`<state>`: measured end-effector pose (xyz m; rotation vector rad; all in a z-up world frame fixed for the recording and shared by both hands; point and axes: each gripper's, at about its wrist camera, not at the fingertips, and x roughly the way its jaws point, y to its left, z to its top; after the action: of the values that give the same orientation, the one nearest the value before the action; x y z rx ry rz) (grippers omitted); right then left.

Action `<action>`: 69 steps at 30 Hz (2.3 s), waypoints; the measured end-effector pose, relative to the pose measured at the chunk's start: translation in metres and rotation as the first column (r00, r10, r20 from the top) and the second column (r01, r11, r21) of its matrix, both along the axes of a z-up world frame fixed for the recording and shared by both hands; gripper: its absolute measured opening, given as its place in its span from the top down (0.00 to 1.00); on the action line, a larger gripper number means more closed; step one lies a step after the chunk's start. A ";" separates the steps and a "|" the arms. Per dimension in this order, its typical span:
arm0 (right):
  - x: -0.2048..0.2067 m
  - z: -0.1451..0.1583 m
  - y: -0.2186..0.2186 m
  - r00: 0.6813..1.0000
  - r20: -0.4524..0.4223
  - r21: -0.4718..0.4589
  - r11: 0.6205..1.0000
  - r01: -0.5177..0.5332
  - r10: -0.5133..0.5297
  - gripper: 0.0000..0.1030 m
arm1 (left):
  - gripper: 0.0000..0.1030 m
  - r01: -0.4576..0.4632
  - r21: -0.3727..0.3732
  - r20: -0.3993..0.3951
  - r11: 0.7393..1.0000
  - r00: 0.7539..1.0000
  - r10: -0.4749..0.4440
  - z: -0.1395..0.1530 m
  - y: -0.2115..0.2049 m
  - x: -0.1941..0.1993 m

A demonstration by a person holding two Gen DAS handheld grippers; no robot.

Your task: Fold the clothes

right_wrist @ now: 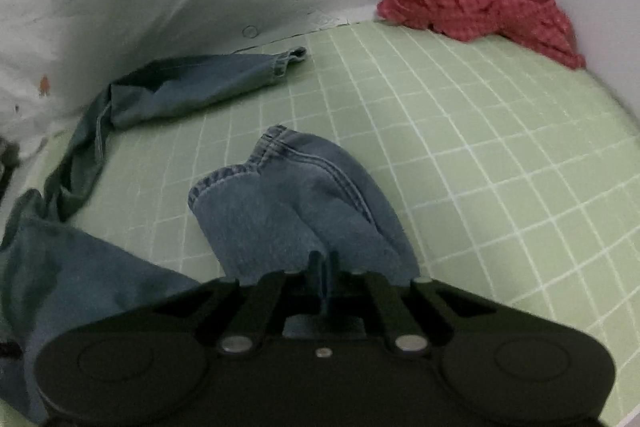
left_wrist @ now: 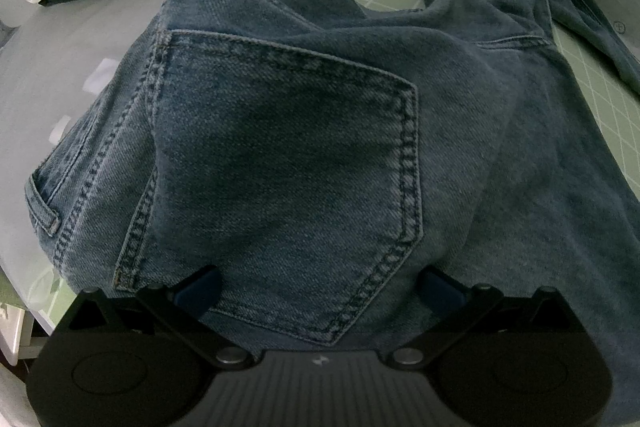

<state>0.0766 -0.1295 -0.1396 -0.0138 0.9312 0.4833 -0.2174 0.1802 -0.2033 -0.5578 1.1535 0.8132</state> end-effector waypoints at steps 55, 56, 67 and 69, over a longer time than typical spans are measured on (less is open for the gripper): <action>0.078 -0.023 -0.078 0.871 0.006 -0.141 0.862 0.487 -0.491 0.87 | 0.00 -0.038 0.003 -0.016 0.999 0.999 0.038 -0.039 0.080 -0.051; 0.076 -0.021 -0.081 0.872 0.020 -0.126 0.864 0.488 -0.489 0.88 | 0.00 -0.040 0.004 -0.016 0.999 0.999 0.040 -0.040 0.078 -0.052; 0.087 0.003 -0.085 0.874 0.146 0.069 0.886 0.458 -0.463 0.67 | 0.00 -0.048 -0.001 -0.017 0.999 0.999 0.048 -0.059 0.087 -0.072; 0.087 0.000 -0.079 0.883 0.144 0.018 0.894 0.448 -0.446 0.48 | 0.00 -0.046 -0.005 -0.018 0.999 0.999 0.046 -0.062 0.088 -0.076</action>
<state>0.1636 -0.2080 -0.1397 0.1483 0.7633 0.0419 -0.2930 0.2684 -0.2656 -0.5842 1.1632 0.8567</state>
